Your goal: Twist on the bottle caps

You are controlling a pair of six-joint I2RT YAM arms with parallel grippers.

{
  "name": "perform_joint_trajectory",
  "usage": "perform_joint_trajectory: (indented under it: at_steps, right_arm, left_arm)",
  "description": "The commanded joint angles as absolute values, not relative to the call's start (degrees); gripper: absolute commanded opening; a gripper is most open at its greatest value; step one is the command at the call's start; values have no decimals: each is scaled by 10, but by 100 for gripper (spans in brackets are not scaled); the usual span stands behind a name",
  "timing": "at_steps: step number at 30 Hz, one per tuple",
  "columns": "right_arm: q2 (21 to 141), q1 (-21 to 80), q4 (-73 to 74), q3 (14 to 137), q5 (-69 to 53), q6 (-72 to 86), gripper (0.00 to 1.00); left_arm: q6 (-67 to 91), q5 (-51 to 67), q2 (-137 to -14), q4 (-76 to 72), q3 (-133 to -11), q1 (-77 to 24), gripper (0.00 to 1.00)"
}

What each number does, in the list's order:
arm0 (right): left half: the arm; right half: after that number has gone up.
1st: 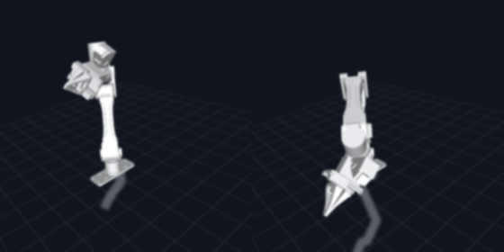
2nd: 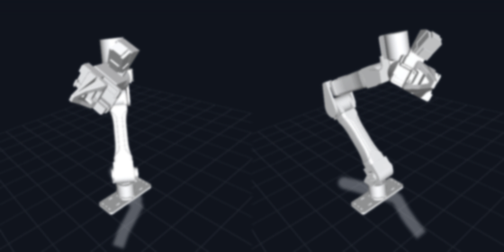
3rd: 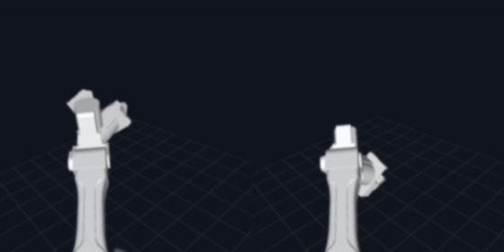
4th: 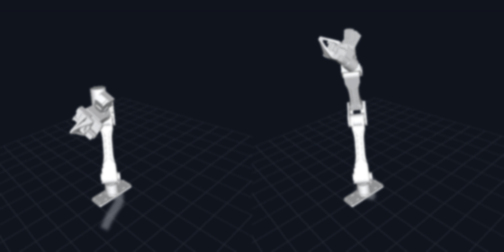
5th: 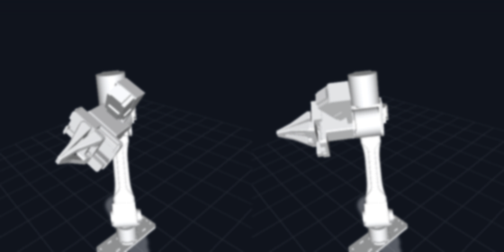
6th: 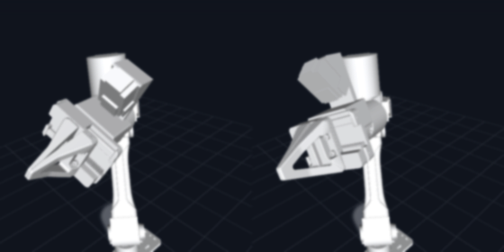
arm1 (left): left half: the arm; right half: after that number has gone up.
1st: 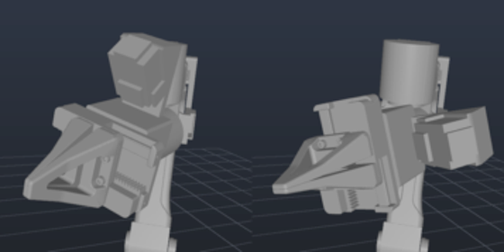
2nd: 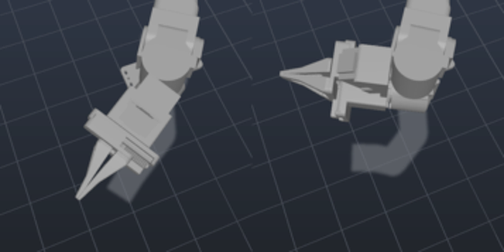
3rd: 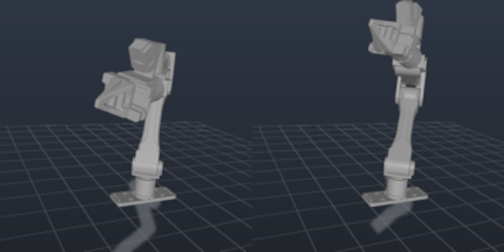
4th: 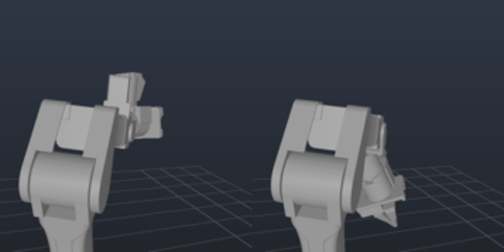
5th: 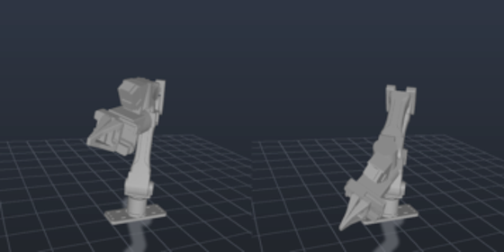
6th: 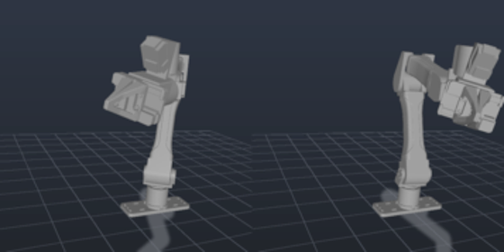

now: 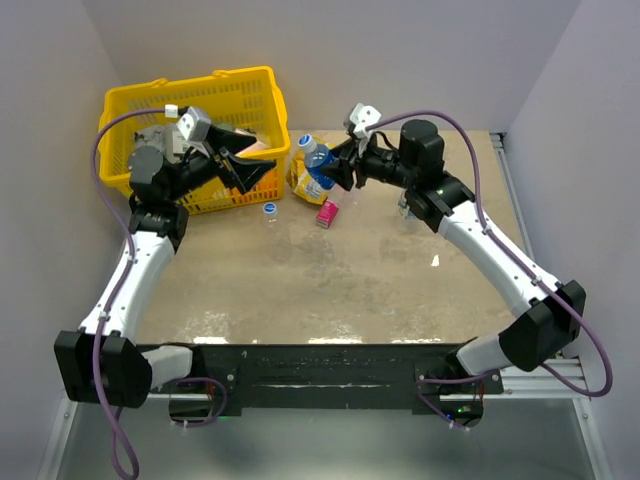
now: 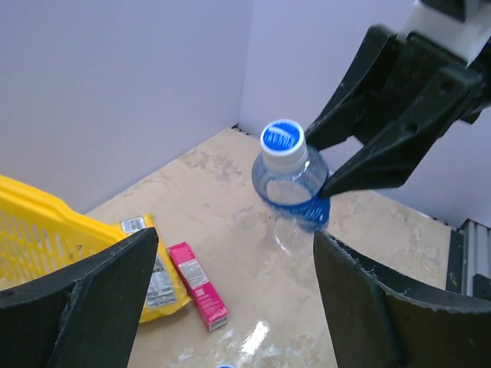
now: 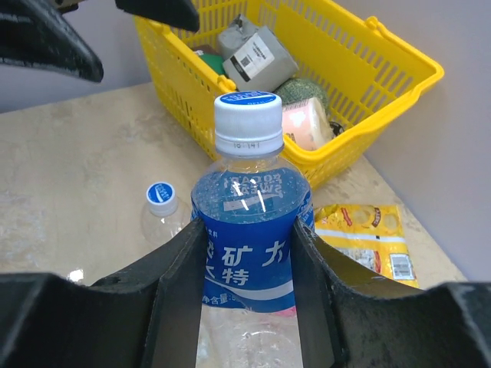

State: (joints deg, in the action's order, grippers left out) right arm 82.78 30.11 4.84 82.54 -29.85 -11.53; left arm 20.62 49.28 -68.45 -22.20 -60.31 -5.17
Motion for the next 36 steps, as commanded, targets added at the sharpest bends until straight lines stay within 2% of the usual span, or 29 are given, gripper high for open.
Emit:
perform_joint_trajectory:
  at_steps: [1, 10, 13, 19, 25, 28, 29, 30, 31, 33, 36]
  right_arm:
    - [823, 305, -16, 795, -328, -86, 25]
    - [823, 322, -22, 802, -337, -62, 25]
    - [823, 328, -19, 802, -340, -62, 25]
    - [817, 339, -18, 796, -338, -61, 25]
    - [809, 343, -11, 790, -336, -65, 25]
    - [807, 343, -2, 788, -334, -76, 27]
    - [806, 343, -2, 788, -331, -84, 30]
    - [800, 342, 22, 786, -326, -88, 48]
    - [795, 342, 28, 786, -317, -91, 58]
    - [785, 338, 75, 796, -288, -107, 74]
    - [748, 307, 107, 800, -252, -125, 83]
  left_arm:
    - [298, 533, -717, -296, -642, -76, 87]
    - [283, 513, -755, -284, -659, -142, 85]
    - [291, 514, -768, -296, -666, -149, 81]
    - [298, 519, -787, -314, -674, -159, 66]
    - [294, 519, -798, -319, -672, -170, 47]
    - [282, 521, -804, -321, -677, -178, 26]
    - [279, 521, -806, -321, -682, -181, 12]
    - [271, 520, -809, -321, -686, -183, 4]
    - [265, 520, -810, -317, -689, -187, 0]
    - [235, 519, -813, -293, -701, -192, 0]
    - [191, 518, -814, -252, -709, -196, 0]
